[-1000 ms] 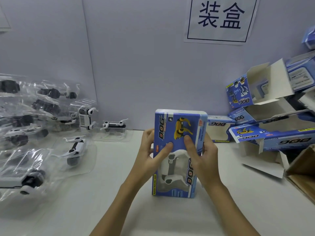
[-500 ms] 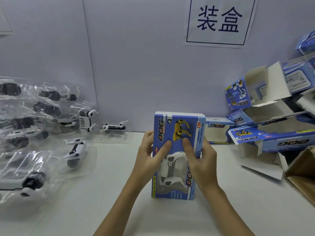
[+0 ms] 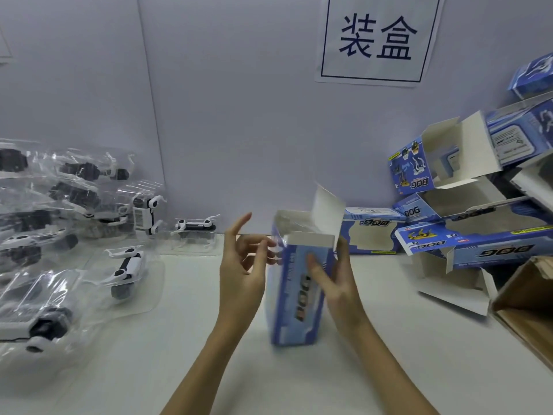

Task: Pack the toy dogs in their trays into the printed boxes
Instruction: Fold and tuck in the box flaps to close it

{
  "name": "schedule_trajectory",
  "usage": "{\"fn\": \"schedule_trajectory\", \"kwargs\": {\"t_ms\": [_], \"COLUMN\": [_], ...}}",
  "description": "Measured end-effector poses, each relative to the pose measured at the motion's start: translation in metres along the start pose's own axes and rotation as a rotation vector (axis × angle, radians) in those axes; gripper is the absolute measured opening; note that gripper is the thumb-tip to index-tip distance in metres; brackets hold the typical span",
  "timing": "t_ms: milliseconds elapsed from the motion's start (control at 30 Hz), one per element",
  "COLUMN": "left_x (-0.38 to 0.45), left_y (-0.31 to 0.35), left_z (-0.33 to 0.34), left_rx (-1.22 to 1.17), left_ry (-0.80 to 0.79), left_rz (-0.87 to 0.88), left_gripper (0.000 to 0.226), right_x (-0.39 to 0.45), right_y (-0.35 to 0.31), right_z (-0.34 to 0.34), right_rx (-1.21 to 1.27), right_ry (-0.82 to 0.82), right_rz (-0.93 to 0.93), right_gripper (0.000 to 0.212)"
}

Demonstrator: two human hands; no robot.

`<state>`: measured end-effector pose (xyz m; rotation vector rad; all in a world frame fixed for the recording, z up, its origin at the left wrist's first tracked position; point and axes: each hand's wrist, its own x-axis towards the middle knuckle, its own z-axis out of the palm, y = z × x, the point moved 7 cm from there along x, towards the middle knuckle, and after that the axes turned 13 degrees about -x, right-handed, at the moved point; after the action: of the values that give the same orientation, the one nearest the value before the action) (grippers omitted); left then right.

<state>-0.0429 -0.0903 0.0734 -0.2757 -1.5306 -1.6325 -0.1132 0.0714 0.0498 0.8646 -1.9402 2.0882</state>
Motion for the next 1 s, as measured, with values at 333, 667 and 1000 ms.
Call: {"fn": "schedule_trajectory", "kwargs": {"t_ms": [333, 667, 1000], "left_x": [-0.009, -0.013, -0.006], "left_y": [-0.027, -0.016, -0.013], "left_z": [0.006, 0.014, 0.009], "left_rx": [-0.283, -0.267, -0.297], "left_ry": [-0.211, -0.234, -0.143], "left_rz": [-0.418, -0.266, -0.322], "left_gripper": [0.058, 0.066, 0.024], "right_x": [0.007, 0.000, -0.001], "right_y": [0.001, -0.023, -0.026], "right_z": [-0.011, -0.007, -0.008], "right_rx": [0.094, -0.267, -0.370], "right_ry": [-0.186, 0.069, 0.090], "right_rz": [0.194, -0.148, -0.193], "right_gripper": [0.044, 0.033, 0.025]}}
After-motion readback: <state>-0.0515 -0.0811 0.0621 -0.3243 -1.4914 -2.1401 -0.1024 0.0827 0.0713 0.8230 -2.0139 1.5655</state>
